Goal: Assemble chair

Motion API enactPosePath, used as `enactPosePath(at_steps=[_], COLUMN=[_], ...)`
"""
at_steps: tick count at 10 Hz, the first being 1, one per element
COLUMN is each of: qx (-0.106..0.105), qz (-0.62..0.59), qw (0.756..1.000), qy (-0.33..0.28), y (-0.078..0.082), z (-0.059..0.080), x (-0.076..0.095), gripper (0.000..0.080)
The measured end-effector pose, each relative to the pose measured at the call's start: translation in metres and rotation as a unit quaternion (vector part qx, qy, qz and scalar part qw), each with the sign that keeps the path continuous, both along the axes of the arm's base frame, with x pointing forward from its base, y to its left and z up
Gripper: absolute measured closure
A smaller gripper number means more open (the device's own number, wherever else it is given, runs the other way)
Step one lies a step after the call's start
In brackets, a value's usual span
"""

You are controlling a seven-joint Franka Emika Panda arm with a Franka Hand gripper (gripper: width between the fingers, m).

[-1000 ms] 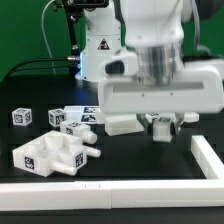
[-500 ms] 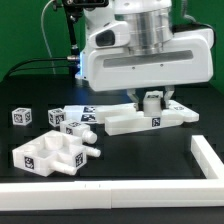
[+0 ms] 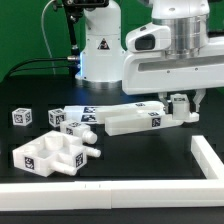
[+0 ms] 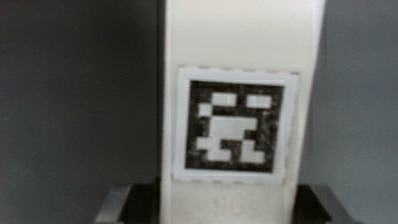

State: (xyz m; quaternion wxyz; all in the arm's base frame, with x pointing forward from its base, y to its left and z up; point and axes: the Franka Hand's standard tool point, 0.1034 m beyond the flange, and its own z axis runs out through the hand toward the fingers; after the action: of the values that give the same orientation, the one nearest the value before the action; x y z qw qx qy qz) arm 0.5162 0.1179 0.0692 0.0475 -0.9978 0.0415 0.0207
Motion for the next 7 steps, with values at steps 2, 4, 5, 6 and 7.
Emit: enactPosePath(at_steps=[2,4,5,6,7], qx=[-0.004,-0.006,-0.007,-0.007,-0.008], qz=[-0.027,-0.019,-0.017,-0.015,-0.013], qw=[1.0,1.0,1.0,1.0,1.0], qy=[-0.005,-0.005,-0.006,-0.003,-0.001], y=[0.035,0.054,0.059,0.061,0.061], z=[-0.02,-0.041,-0.051,-0.056,-0.059], x=[-0.011,-0.021,-0.025,-0.028,-0.029], gripper=[0.0508,0.0508,0.0508,0.0508,0.0509])
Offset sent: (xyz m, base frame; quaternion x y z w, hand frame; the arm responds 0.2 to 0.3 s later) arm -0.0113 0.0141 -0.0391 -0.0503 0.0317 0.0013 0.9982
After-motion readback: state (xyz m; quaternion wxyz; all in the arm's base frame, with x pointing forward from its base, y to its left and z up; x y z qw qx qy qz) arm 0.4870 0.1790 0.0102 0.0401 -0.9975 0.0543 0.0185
